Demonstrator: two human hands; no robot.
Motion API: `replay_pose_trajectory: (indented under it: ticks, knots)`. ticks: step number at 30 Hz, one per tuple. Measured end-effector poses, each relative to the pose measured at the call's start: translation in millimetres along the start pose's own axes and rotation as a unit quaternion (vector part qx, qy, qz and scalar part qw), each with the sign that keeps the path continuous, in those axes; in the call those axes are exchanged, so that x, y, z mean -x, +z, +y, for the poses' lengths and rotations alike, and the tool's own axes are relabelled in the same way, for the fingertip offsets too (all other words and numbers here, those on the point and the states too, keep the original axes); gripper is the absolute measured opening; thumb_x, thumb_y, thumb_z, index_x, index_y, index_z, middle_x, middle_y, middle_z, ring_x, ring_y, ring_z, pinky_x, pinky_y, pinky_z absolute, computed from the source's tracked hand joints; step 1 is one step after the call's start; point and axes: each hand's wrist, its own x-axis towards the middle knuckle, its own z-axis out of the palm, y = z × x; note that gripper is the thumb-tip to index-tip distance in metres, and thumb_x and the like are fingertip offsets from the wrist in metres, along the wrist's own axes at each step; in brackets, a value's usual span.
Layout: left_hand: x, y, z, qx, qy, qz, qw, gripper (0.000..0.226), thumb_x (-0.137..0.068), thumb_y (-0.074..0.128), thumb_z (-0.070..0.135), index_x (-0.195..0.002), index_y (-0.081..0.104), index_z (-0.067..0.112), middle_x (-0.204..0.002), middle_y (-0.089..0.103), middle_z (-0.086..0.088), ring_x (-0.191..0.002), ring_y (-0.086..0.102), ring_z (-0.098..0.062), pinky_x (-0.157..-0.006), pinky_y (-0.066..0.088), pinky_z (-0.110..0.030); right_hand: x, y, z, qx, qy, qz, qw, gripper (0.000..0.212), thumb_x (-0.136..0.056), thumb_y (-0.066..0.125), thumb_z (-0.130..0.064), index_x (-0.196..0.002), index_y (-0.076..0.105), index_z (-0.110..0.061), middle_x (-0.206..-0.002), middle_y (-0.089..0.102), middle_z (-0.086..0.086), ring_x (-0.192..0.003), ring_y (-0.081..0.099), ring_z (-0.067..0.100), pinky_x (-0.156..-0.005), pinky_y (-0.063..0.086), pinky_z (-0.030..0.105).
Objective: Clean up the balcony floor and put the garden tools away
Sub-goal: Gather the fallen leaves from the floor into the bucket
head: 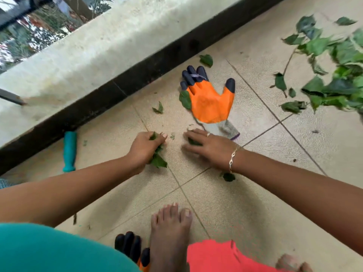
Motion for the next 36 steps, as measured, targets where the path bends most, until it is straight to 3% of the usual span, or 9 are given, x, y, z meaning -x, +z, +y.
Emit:
replay_pose_trajectory:
  ticks: [4,7,11,18,21,24,31,34,36]
  knots:
    - [-27.7,-16.1,11.9,-0.295,0.188,0.128,0.928,0.032,-0.091,0.06,0.029,-0.12,0.052,0.02,-0.091,0.056,0.005,-0.076,0.055,-0.015,-0.063,0.047,-0.029,15.7,12.5,-8.2,0.012,-0.031,0.006,0.999,0.035,-0.09,0.041,-0.015,-0.103,0.066,0.005,-0.109,0.067,0.019,-0.092,0.067,0.036,-0.058,0.058,0.038]
    - [-47.9,-22.4,24.3,-0.406,0.22,0.127,0.878,0.048,-0.092,0.058,0.028,-0.135,0.037,0.022,-0.082,0.053,0.002,-0.061,0.05,-0.015,-0.046,0.037,-0.025,9.6,-4.9,-1.5,-0.002,-0.027,0.022,0.999,0.01,-0.063,0.077,-0.001,-0.072,0.073,-0.003,-0.077,0.071,0.009,-0.063,0.068,0.024,-0.043,0.05,0.024]
    - [-67.8,-24.8,31.6,-0.468,0.174,0.102,0.86,0.043,-0.093,0.056,0.034,-0.129,0.037,0.02,-0.084,0.053,-0.002,-0.061,0.051,-0.018,-0.047,0.042,-0.028,24.1,-22.5,7.5,-0.087,-0.06,-0.018,0.994,0.01,-0.065,0.067,-0.005,-0.068,0.073,-0.012,-0.072,0.071,0.002,-0.061,0.068,0.021,-0.048,0.05,0.025]
    - [-74.6,-24.0,32.5,-0.457,0.17,0.119,0.865,0.025,-0.095,0.053,0.028,-0.107,0.052,0.006,-0.096,0.06,-0.014,-0.085,0.057,-0.028,-0.073,0.052,-0.044,95.0,5.0,15.0,0.021,-0.108,-0.028,0.994,0.059,-0.103,0.012,-0.022,-0.103,0.071,-0.02,-0.115,0.067,-0.004,-0.103,0.064,0.017,-0.074,0.057,0.027]
    - [-61.7,-16.7,29.8,-0.395,0.173,0.103,0.896,0.018,-0.094,0.055,0.024,-0.099,0.053,0.007,-0.088,0.055,-0.009,-0.082,0.053,-0.023,-0.066,0.047,-0.038,88.4,-2.2,16.2,0.02,-0.082,-0.003,0.996,0.037,-0.095,0.036,-0.018,-0.093,0.072,-0.009,-0.101,0.07,0.007,-0.078,0.067,0.024,-0.046,0.053,0.025]
    - [-36.1,-3.7,28.8,-0.094,0.106,0.005,0.99,0.011,-0.088,0.06,0.006,-0.084,0.05,0.009,-0.09,0.063,-0.012,-0.086,0.063,-0.025,-0.073,0.056,-0.035,68.4,-12.3,15.1,-0.034,-0.004,0.062,0.998,0.029,-0.079,0.046,-0.015,-0.084,0.074,-0.011,-0.085,0.071,0.006,-0.069,0.068,0.023,-0.049,0.054,0.028]
    - [-0.1,37.6,34.4,0.185,-0.016,-0.154,0.97,0.031,-0.085,0.041,-0.014,-0.096,0.058,0.01,-0.073,0.063,-0.012,-0.059,0.064,-0.016,-0.052,0.052,-0.023,-0.2,-44.3,-9.9,-0.402,0.225,0.186,0.868,0.024,-0.07,0.068,0.012,-0.085,0.067,-0.007,-0.075,0.063,-0.009,-0.066,0.06,-0.003,-0.063,0.049,0.013]
    - [27.8,47.7,-15.3,0.088,-0.037,-0.084,0.992,0.043,-0.1,0.025,0.012,-0.085,0.065,0.007,-0.083,0.062,-0.016,-0.065,0.066,-0.023,-0.057,0.055,-0.03,-15.7,-39.5,-26.5,-0.277,0.2,0.22,0.914,0.017,-0.067,0.065,0.004,-0.078,0.067,-0.009,-0.071,0.065,-0.003,-0.069,0.062,0.012,-0.062,0.05,0.03]
    - [65.1,69.5,-83.5,-0.073,-0.104,-0.097,0.987,0.082,-0.095,-0.013,0.033,-0.11,0.066,0.016,-0.117,0.06,-0.023,-0.104,0.062,-0.039,-0.087,0.049,-0.055,-20.0,-33.6,-27.1,-0.141,0.162,0.225,0.951,0.014,-0.061,0.061,-0.002,-0.073,0.067,-0.009,-0.069,0.061,0.006,-0.068,0.058,0.029,-0.057,0.047,0.033]
